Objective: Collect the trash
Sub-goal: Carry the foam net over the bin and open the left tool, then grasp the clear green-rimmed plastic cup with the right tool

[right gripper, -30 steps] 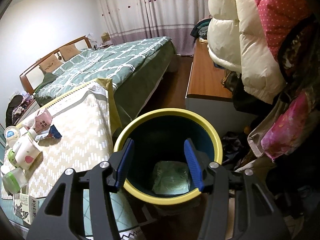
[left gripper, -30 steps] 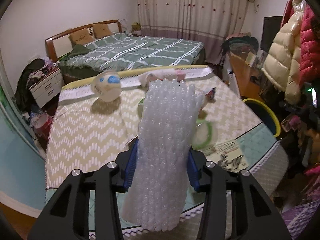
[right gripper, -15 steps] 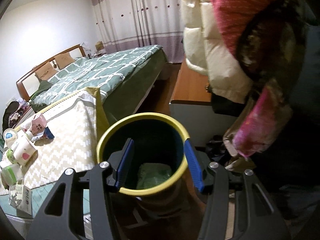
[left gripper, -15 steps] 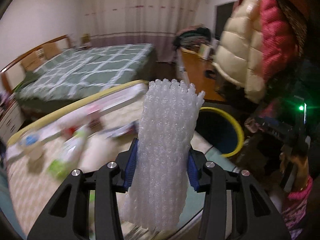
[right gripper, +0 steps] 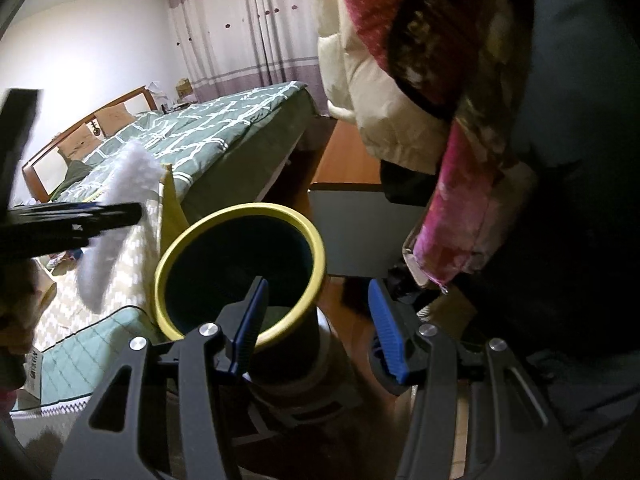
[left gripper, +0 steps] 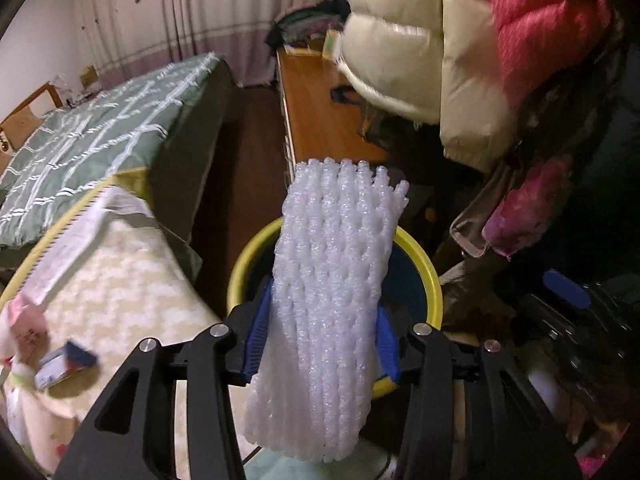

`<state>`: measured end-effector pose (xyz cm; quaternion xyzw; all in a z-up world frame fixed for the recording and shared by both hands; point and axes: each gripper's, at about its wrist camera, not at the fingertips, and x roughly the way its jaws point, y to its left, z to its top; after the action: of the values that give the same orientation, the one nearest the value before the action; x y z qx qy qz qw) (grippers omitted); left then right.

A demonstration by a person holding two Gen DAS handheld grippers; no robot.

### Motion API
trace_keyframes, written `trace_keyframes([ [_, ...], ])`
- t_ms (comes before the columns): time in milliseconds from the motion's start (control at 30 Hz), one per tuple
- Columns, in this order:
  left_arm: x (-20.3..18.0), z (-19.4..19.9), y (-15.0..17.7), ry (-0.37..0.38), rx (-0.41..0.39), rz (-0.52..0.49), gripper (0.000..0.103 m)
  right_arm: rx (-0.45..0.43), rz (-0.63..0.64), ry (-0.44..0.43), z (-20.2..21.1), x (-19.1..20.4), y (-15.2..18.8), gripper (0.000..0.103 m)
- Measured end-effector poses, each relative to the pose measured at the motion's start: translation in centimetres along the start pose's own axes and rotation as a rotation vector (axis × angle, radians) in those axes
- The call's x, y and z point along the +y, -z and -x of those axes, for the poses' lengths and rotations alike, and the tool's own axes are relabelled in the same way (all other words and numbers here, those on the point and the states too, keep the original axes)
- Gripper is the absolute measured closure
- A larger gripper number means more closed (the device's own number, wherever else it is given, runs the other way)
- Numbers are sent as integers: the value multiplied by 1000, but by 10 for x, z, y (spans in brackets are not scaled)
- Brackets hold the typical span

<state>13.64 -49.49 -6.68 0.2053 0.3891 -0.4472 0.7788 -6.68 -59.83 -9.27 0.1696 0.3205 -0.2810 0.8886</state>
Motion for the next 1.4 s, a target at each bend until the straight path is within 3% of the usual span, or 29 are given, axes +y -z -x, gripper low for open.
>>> trace_keyframes([
  [67, -9, -21, -6, -16, 21, -10, 36, 3, -5, -1, -1, -4, 1, 53],
  [100, -12, -31, -8, -26, 32, -11, 32, 4, -8, 0, -1, -6, 1, 53],
  [300, -13, -57, -13, -22, 69, 7, 30, 6, -24, 11, 1, -16, 2, 53],
  [433, -5, -24, -7, 8, 41, 41, 29, 8, -14, 0, 4, -7, 3, 51],
  [567, 9, 42, 11, 3, -46, 68, 19, 10, 10, -35, 3, 10, 3, 50],
  [667, 24, 96, 37, -29, -132, 96, 12, 7, 44, -69, 5, 31, 3, 49],
  [833, 67, 176, 103, -149, -240, 202, 5, -2, 119, -136, 14, 77, 4, 47],
  [1200, 160, 305, 266, -495, -332, 490, 5, 25, 327, -375, 30, 212, 23, 44],
  [1400, 180, 336, 313, -579, -360, 567, 5, 60, 436, -510, 40, 289, 42, 44],
])
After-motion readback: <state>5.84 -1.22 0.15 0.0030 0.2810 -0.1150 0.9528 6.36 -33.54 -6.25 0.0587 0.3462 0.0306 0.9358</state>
